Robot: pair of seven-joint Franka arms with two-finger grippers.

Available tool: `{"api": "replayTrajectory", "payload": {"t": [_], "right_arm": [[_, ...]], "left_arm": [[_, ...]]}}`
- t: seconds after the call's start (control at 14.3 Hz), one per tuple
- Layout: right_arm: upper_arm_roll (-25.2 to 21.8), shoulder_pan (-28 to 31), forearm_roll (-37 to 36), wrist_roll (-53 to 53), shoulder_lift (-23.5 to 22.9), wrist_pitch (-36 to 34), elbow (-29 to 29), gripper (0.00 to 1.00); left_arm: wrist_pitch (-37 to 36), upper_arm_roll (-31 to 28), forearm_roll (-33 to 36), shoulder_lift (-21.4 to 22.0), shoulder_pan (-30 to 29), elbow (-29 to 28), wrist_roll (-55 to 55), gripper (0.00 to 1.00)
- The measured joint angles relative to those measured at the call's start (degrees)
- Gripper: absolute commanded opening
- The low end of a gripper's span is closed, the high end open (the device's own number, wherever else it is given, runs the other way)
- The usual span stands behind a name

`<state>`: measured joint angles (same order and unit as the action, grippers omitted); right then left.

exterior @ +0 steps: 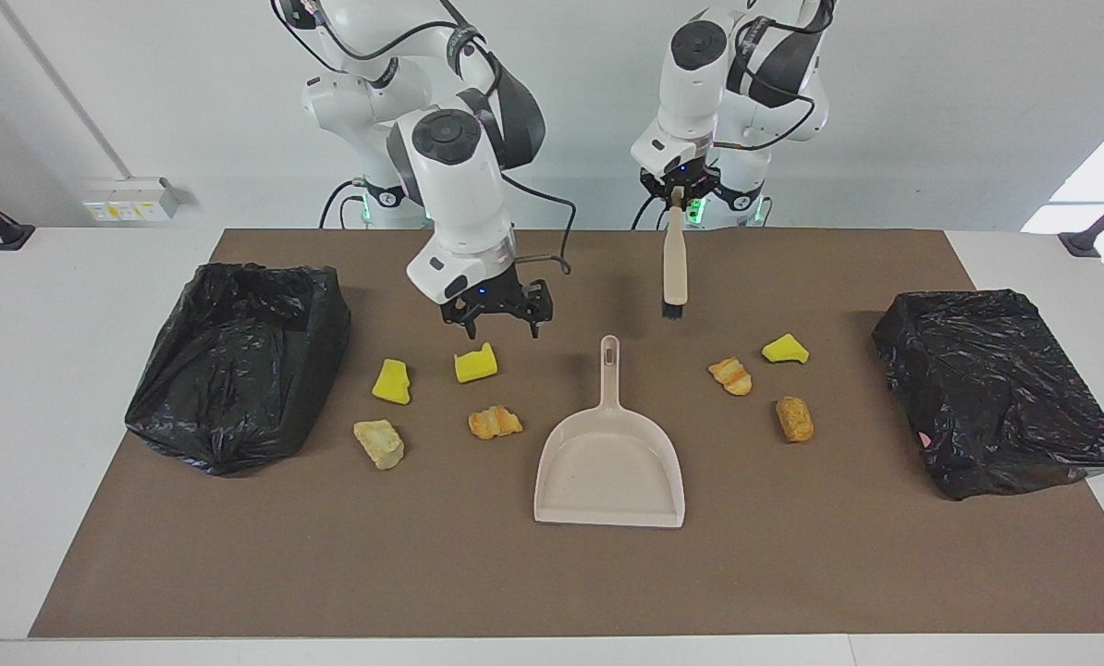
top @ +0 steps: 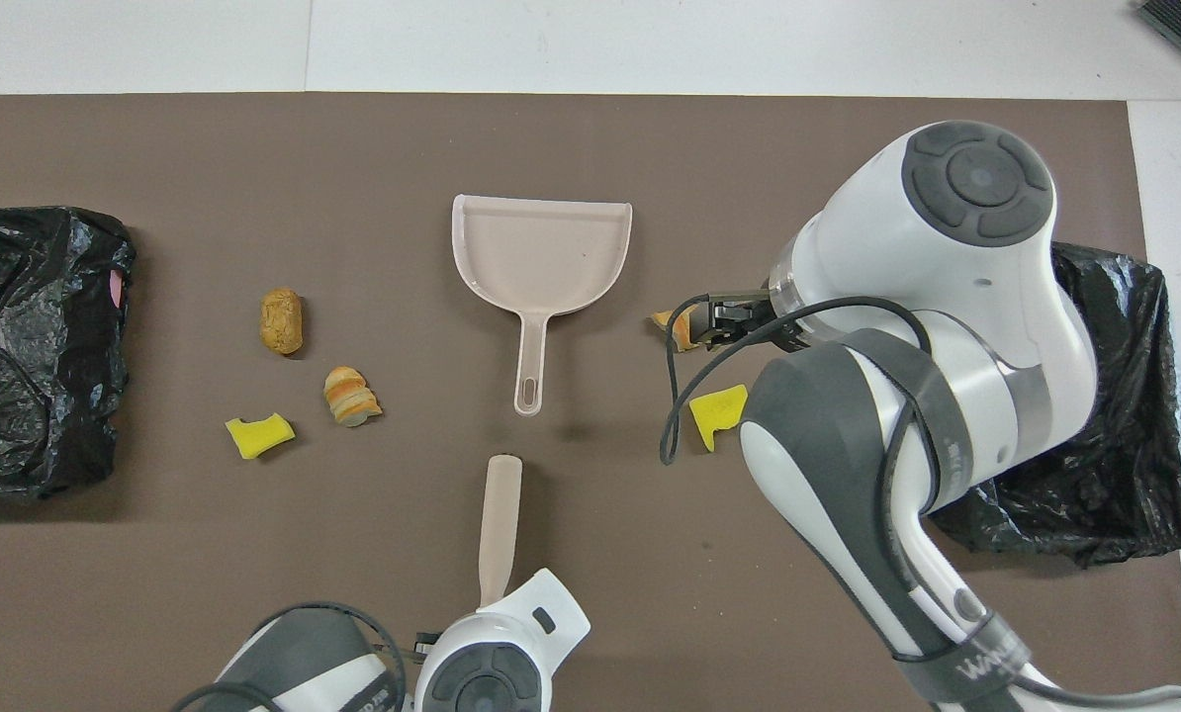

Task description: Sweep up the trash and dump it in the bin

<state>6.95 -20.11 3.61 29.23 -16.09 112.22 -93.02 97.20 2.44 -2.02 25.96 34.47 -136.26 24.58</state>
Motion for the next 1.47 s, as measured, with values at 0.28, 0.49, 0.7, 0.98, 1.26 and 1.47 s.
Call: {"api": "replayTrajectory", "payload": {"t": [0.28,0.49,0.7,0.98,1.26,1.47], "right_arm": [[-0.09,-6.00,-1.25,7.25,-7.15,5.18,3.90,1.00],[-0.13,-10.26,-5.60,15.20,-13.56,8.42,8.64,1.00],[-0.28,-10.85,-7.24,16.24,-18.01,10.74,11.24,0.94],[-0.24,-11.91,-9.86,16.28,-19.07,10.91,12.02,0.73],[-0.23,-12.27,-11.45,16.28,-19.05,10.63,12.07,0.00],[-0.07,-12.61,-11.60,16.01,-19.03,10.55,11.18,0.00]], "left_arm": [[1.40,-0.08,2.07,-1.11,-11.32,1.84,-5.99,0.00],[7.68,-0.13,2.72,-3.35,-21.26,2.10,-11.57,0.00],[11.39,-0.20,2.78,-5.21,-30.39,2.36,-20.27,0.00],[14.58,-0.19,2.78,-6.47,-34.66,2.47,-24.24,0.00],[14.77,-0.16,2.78,-7.08,-36.51,2.48,-27.05,0.00],[14.78,-0.18,2.78,-7.08,-37.39,2.49,-27.70,0.00]]}}
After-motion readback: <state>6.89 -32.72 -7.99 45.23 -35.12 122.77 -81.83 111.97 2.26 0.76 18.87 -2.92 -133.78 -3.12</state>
